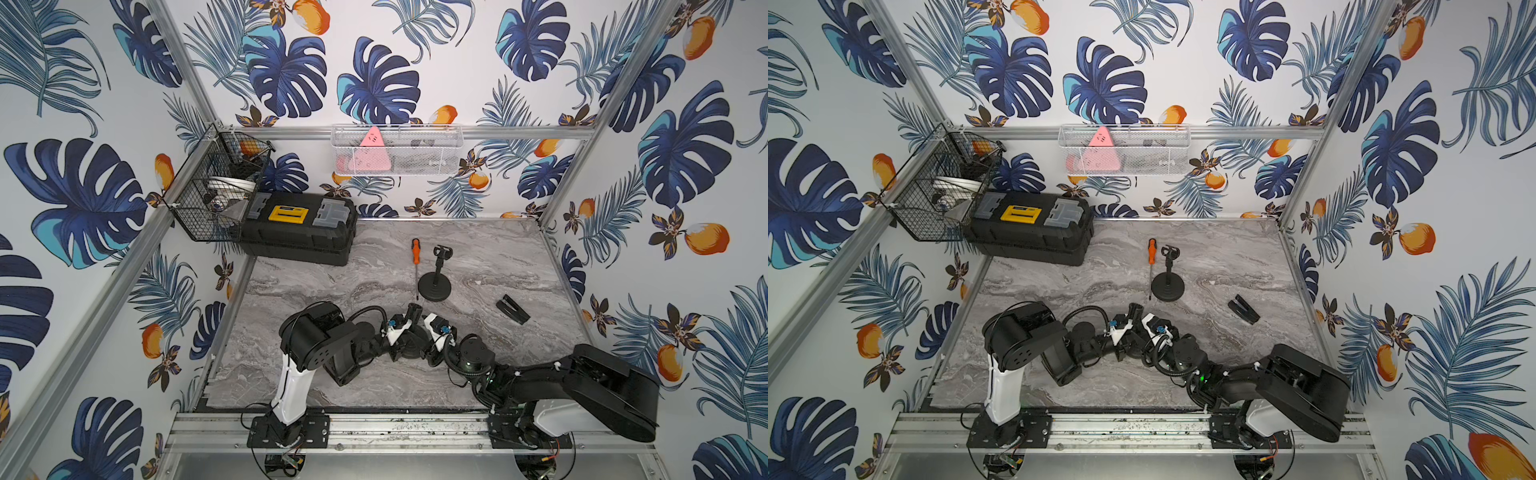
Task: Assemble a microphone stand
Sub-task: Screw the microphone stand pole into the microphone stand base.
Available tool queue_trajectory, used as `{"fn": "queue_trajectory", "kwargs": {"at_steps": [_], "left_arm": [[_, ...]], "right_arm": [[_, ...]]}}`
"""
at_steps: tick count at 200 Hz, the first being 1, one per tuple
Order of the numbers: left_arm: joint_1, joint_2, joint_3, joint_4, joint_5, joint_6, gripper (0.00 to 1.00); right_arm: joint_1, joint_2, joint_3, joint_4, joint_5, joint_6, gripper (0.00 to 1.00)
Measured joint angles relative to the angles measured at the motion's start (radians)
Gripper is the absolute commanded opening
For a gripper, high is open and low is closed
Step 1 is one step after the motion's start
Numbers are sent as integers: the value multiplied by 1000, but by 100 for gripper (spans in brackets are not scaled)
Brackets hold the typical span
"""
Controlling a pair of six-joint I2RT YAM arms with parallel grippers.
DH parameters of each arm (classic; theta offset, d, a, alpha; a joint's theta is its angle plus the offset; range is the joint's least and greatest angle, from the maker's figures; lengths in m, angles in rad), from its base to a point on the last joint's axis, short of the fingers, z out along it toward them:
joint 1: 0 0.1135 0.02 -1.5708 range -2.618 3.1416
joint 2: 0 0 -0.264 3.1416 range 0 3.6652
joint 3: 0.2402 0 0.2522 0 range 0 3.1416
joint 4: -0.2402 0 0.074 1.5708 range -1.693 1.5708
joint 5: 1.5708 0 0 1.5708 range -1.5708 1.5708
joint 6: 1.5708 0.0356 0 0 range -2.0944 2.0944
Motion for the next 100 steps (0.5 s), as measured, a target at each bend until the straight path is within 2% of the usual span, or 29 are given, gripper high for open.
{"fn": "queue_trajectory", "kwargs": {"at_steps": [35,67,100], "left_arm": [[0,-8,-2,-9,-2,0,15],[0,-14,-5,-15,-2,0,15],[0,-27,-9,-32,-1,0,15]], "right_arm": [[-219,-152,-4,-198,-304,-2,58],[-300,-124,21,-264,-541,-46,58],[-323,-35,56,-256,-684,-81,57]]}}
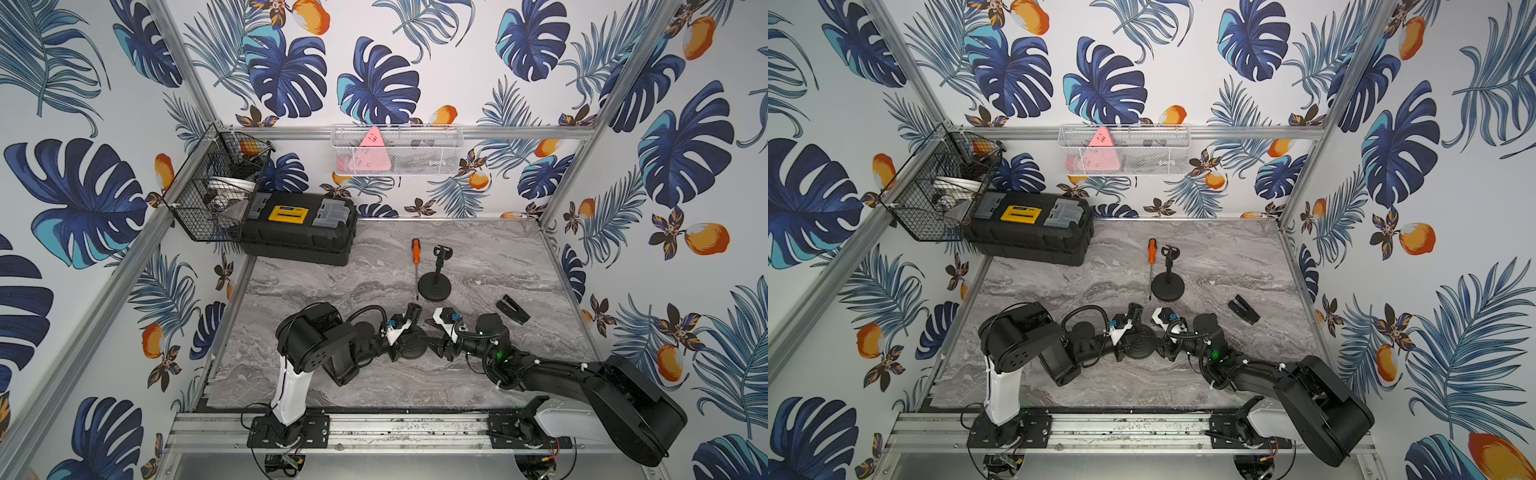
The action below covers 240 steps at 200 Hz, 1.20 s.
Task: Assemble a microphone stand
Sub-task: Screw the microphone stand pole into the microphone stand base.
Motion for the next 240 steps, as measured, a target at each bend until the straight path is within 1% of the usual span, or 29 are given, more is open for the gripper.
{"fn": "queue_trajectory", "kwargs": {"at_steps": [35,49,98,115,120,129,141,157,170,174,193,215,230,240], "left_arm": [[0,-6,-4,-5,3,0,15],[0,-5,-3,-5,4,0,15],[0,13,4,15,8,0,15],[0,13,4,15,8,0,15],[0,14,4,15,8,0,15],[0,14,4,16,8,0,15],[0,15,5,16,8,0,15],[0,15,5,16,9,0,16],[0,15,5,16,9,0,16],[0,15,5,16,9,0,16],[0,15,5,16,10,0,16],[1,15,5,16,8,-24,16],[3,15,4,17,6,-36,16],[3,16,4,18,5,-37,19]], "right_arm": [[-9,68,65,7,-79,-28,53],[-14,89,93,11,-103,-37,53],[-53,164,116,57,-183,-38,49],[-56,187,116,90,-206,-36,37],[-57,194,116,98,-214,-31,35],[-59,205,117,106,-227,-26,36],[-60,223,123,115,-238,-26,39],[-60,252,129,150,-249,-22,38],[-60,276,132,180,-260,-14,32],[-60,283,133,188,-263,-7,29],[-60,314,146,218,-277,5,18],[-63,347,150,275,-283,-5,0],[-63,363,150,307,-283,-9,0],[-63,371,149,317,-285,-2,0]]}}
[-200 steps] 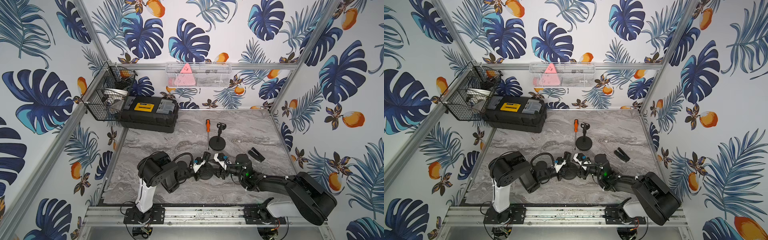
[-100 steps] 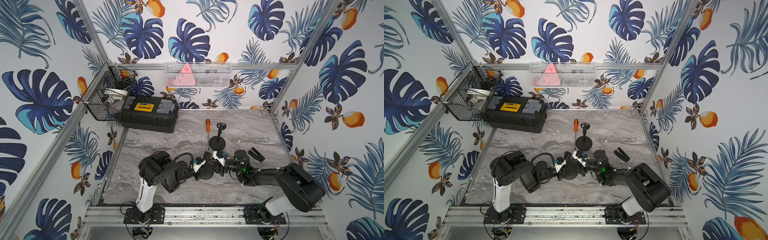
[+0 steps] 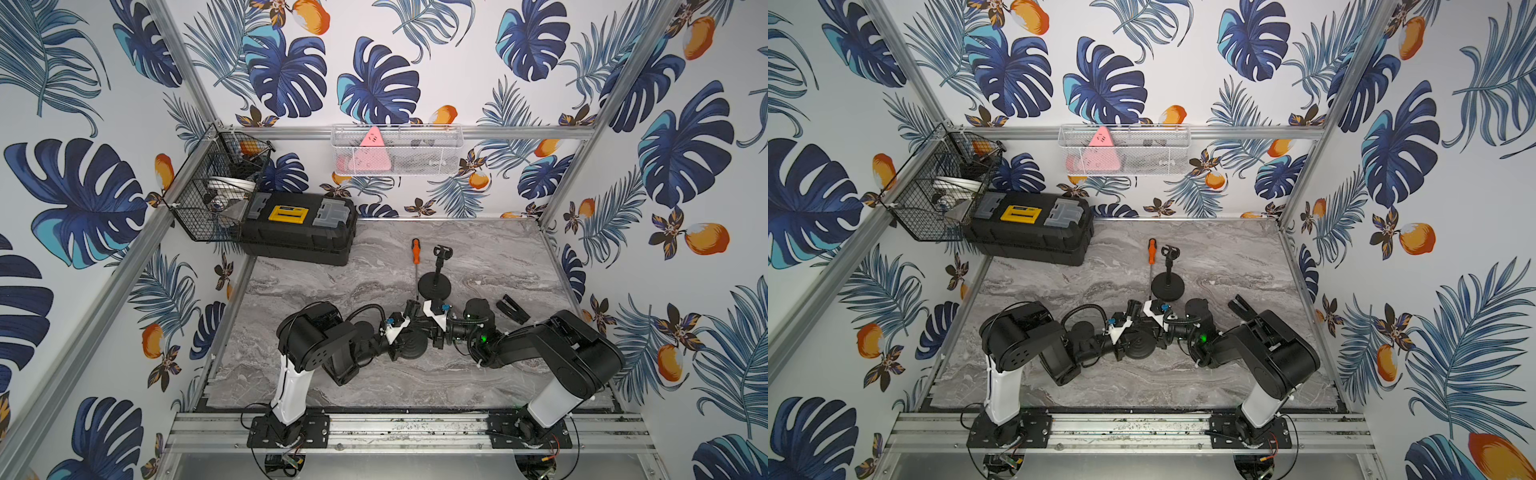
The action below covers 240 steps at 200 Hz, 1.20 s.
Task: Assemble a microphone stand
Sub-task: Screw the microphone stand pole into the microphone stand base.
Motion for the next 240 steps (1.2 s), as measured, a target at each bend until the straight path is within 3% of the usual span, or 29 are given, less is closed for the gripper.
{"fn": "queue_trajectory", "kwargs": {"at_steps": [40,98,155,206,240], "left_arm": [[-2,4,0,-18,-2,15,45],[-3,-19,-10,-30,-18,30,49],[-3,-15,-8,-34,-21,30,41],[0,-14,-8,-41,-40,30,38],[0,-16,-8,-43,-46,33,37]], "right_arm": [[1,38,-20,93,5,28,0],[25,124,-80,334,139,153,0],[197,143,-124,433,544,176,0],[387,109,-74,311,968,151,0],[445,113,-60,293,1123,137,0]]}}
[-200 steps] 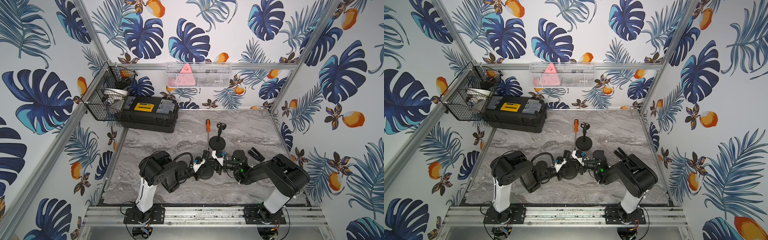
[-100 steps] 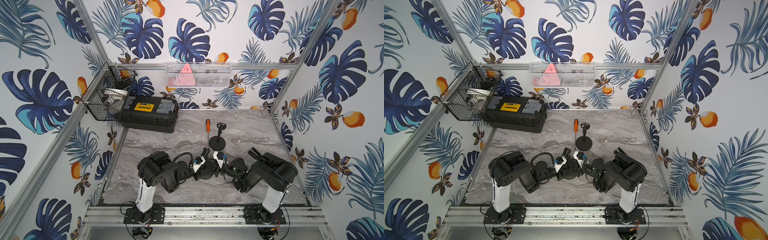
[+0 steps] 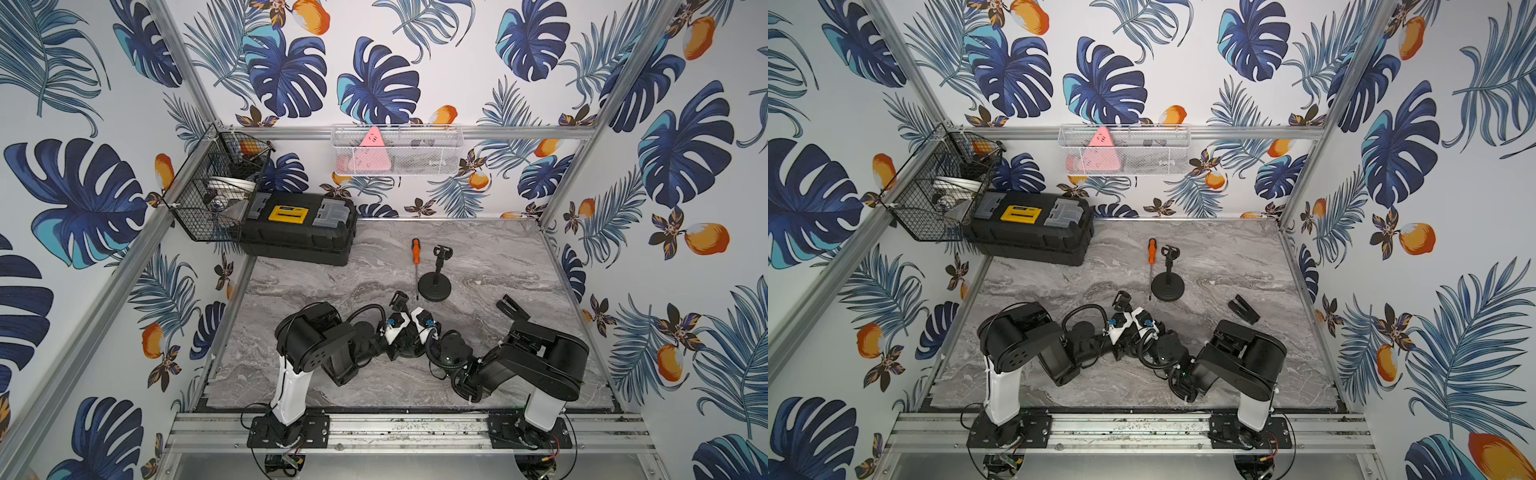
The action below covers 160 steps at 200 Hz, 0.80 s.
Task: Assemble a microphone stand
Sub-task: Screw the microphone stand pole into the microphone stand base.
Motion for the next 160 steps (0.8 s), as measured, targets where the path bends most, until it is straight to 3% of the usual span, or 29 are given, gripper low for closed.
{"fn": "queue_trajectory", "kwargs": {"at_steps": [35,68,74,90,118,134,160], "left_arm": [[0,8,2,7,0,5,32],[2,11,6,13,-19,-27,17],[6,11,6,15,-28,-24,17],[5,11,5,17,-25,-22,16],[2,16,6,21,0,-3,16],[2,23,8,28,7,0,16],[1,31,11,39,15,4,16]], "right_arm": [[4,-21,-2,-29,12,1,0],[3,-58,-14,-63,5,12,0],[3,-66,-18,-67,1,6,5],[2,-88,-27,-84,-12,0,37],[3,-163,-56,-170,-61,-39,58],[2,-228,-67,-224,-89,-55,63],[-8,-344,-90,-319,-143,-69,63]]}}
